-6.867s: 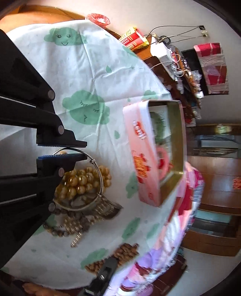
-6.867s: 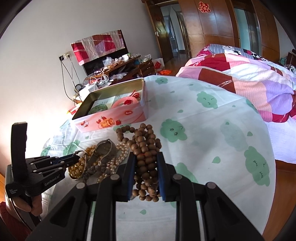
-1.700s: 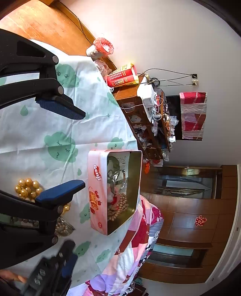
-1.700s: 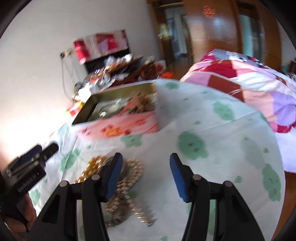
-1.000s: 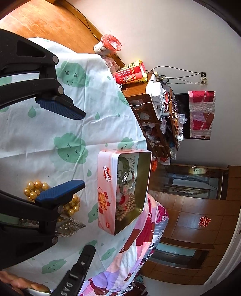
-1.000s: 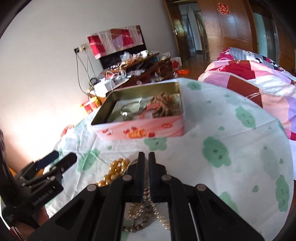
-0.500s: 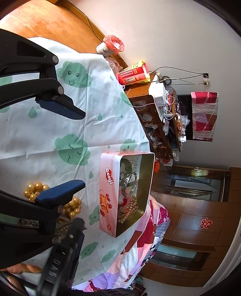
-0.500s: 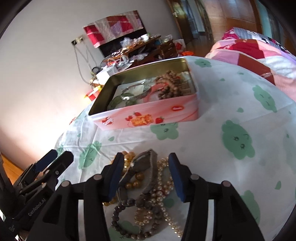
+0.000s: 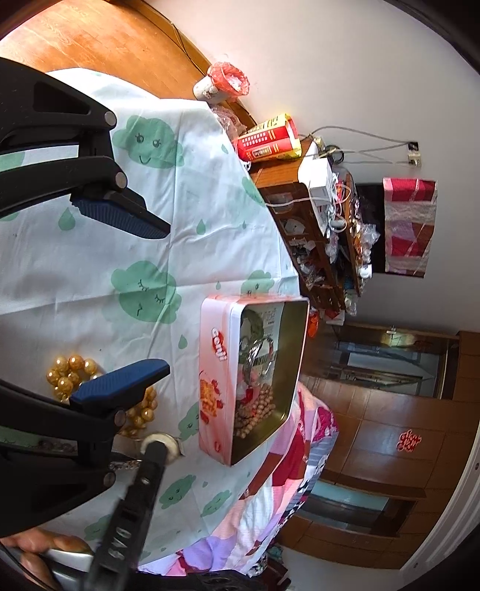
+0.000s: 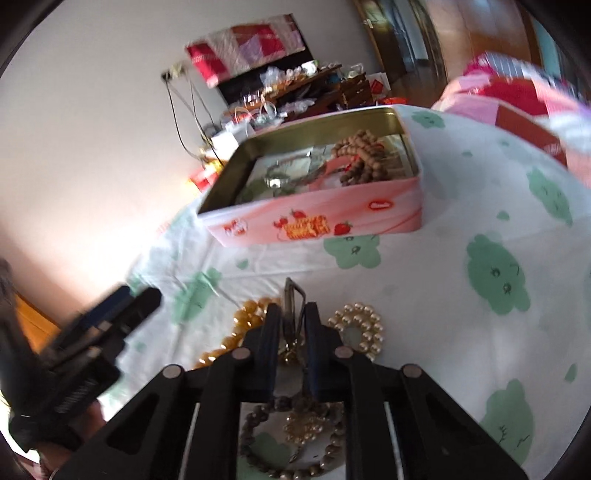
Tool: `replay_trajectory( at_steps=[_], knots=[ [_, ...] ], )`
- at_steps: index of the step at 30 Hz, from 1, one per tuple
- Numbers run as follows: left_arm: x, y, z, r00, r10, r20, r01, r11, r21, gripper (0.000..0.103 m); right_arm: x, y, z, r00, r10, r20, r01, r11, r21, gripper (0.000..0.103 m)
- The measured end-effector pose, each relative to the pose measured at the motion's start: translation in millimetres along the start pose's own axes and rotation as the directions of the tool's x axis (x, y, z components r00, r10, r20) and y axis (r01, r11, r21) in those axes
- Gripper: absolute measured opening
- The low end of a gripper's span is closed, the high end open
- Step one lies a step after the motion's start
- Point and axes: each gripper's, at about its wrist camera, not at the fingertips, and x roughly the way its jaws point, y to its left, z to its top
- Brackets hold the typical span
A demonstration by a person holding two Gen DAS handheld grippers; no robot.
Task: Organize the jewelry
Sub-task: 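Grasp the gold bead strand with the left tool while the right lifts the watch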
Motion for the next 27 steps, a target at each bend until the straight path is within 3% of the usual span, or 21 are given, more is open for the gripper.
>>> replay_trajectory(
  at_steps=[4, 8, 12, 17, 19, 21, 23, 27],
  knots=[
    [2.2, -10.6, -2.1, 0.997, -0.074, -0.036, 0.075, 0.996, 0.053, 0.068, -12.1, -13.9, 1.1, 0.997, 0.059, 0.041, -0.061, 0.997, 0.057, 0.016],
    [11.0, -31.3, -10.7, 0.981, -0.145, -0.127, 0.161, 0.978, 0.131, 0.068, -25.5, -17.0, 3.9, 0.992, 0.089, 0.094, -0.098, 0.991, 0.088, 0.016],
    [17.9, -46.2, -13.1, 0.974, -0.138, -0.179, 0.171, 0.968, 0.185, 0.068, -44.7, -11.6, 9.6, 0.981, 0.113, 0.155, -0.126, 0.989, 0.081, 0.016],
    [34.6, -54.1, -14.9, 0.950, -0.155, -0.272, 0.206, 0.964, 0.170, 0.068, -63.5, -7.7, 17.9, 0.970, 0.120, 0.210, -0.136, 0.988, 0.066, 0.016],
    [33.9, -54.3, -14.7, 0.952, -0.150, -0.269, 0.199, 0.966, 0.166, 0.058, -66.7, -9.0, 18.8, 0.969, 0.111, 0.220, -0.129, 0.989, 0.068, 0.016],
    [33.0, -54.3, -13.7, 0.956, -0.134, -0.262, 0.182, 0.969, 0.166, 0.036, -67.1, -10.8, 18.1, 0.969, 0.106, 0.223, -0.126, 0.989, 0.076, 0.016],
    [32.4, -54.2, -14.0, 0.955, -0.140, -0.263, 0.188, 0.968, 0.168, 0.024, -66.5, -13.0, 17.8, 0.969, 0.102, 0.224, -0.124, 0.989, 0.086, 0.016],
    [30.8, -56.8, -14.4, 0.952, -0.156, -0.263, 0.205, 0.963, 0.173, 0.021, -67.4, -14.5, 18.1, 0.969, 0.102, 0.224, -0.125, 0.988, 0.088, 0.016]
  ],
)
